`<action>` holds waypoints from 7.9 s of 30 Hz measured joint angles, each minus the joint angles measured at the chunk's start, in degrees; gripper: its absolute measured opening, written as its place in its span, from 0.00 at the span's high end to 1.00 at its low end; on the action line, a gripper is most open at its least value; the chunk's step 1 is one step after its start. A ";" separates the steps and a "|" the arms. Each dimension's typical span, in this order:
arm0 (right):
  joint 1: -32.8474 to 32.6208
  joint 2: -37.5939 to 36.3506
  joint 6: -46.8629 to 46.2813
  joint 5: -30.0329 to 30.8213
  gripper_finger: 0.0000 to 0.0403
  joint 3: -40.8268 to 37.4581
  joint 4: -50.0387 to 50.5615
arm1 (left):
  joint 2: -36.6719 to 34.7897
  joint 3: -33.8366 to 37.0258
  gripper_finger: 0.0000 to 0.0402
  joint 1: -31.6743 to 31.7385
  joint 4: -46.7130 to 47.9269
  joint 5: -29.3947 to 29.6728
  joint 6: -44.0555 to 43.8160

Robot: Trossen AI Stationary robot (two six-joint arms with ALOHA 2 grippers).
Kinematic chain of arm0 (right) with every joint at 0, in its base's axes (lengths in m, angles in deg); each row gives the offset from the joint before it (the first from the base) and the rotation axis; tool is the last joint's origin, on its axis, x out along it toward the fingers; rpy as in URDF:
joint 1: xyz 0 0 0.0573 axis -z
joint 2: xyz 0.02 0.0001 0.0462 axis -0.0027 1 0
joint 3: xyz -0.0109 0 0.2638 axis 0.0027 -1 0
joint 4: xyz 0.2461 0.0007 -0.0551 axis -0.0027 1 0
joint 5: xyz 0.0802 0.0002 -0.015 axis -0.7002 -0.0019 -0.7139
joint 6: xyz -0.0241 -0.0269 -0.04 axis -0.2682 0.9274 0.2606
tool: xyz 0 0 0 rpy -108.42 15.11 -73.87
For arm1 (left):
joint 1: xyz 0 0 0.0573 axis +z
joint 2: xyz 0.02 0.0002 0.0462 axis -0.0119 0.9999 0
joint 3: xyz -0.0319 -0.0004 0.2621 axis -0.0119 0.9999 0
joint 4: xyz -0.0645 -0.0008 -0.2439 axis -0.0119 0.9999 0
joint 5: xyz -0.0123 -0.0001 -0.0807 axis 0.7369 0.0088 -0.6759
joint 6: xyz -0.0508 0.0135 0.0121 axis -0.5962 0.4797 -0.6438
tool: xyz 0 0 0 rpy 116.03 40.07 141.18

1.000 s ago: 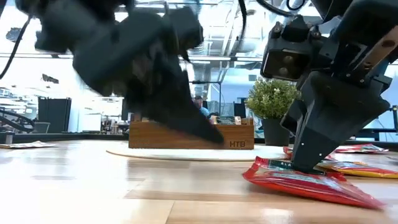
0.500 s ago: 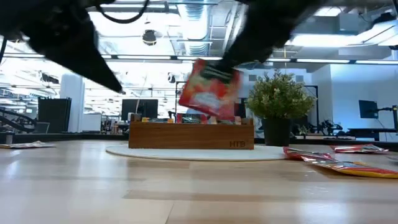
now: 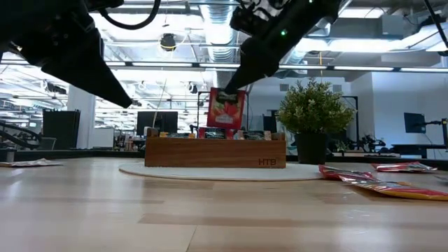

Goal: Pick & Place Tea
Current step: Put the red tea bag into the middle section of the wooden organizer, then put the orange tea bag into the left section of the wooden organizer

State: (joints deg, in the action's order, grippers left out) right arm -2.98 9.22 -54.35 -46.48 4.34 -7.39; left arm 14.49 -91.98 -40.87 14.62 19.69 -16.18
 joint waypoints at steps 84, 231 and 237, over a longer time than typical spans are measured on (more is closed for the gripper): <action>-3.47 5.58 2.68 2.54 0.55 4.10 4.74 | 0.00 -0.04 0.98 0.07 0.35 1.05 -3.82; -38.53 1.42 -38.26 24.67 0.75 -17.79 -8.18 | -8.63 3.37 1.00 38.60 -13.63 -25.06 41.21; -38.36 1.42 -38.26 24.79 0.75 -17.80 -8.22 | -8.70 9.09 1.00 39.32 -21.90 -25.67 42.38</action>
State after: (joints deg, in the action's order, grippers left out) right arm -41.35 10.64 -92.61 -21.69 -13.46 -15.61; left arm 5.79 -82.89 -1.55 -7.28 -5.98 26.20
